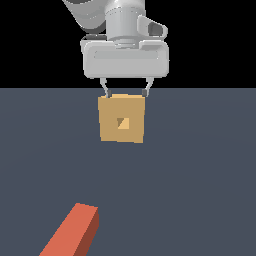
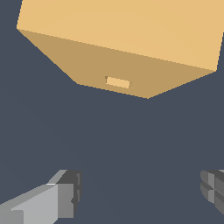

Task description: Insert the peg into the horizontal hole in a box.

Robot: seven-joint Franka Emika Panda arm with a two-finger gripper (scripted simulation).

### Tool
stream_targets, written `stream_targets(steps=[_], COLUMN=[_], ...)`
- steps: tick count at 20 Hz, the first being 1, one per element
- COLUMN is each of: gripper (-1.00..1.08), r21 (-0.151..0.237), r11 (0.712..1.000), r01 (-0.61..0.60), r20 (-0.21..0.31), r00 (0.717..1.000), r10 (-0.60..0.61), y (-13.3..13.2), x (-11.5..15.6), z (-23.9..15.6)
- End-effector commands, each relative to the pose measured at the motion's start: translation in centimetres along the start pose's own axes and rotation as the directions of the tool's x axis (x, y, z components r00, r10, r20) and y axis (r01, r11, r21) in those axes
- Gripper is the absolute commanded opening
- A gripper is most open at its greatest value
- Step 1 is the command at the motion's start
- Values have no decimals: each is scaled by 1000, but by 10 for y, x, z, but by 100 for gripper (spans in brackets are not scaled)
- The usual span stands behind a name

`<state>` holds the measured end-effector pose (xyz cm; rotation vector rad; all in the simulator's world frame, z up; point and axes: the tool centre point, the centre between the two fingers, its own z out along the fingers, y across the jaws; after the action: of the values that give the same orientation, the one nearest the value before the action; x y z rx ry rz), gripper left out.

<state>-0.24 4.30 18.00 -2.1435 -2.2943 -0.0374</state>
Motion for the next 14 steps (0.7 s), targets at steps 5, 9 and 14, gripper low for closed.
stream_targets(steps=[5, 9, 14], gripper=[100, 100, 100], r21=[0, 2, 4], r11=[1000, 999, 995], r01=[-9, -37, -96], r20=[1, 3, 8], r00=[1000, 999, 995], r10=[9, 37, 96], y=[-2, -9, -27], x=[-10, -41, -105], z=[3, 13, 34])
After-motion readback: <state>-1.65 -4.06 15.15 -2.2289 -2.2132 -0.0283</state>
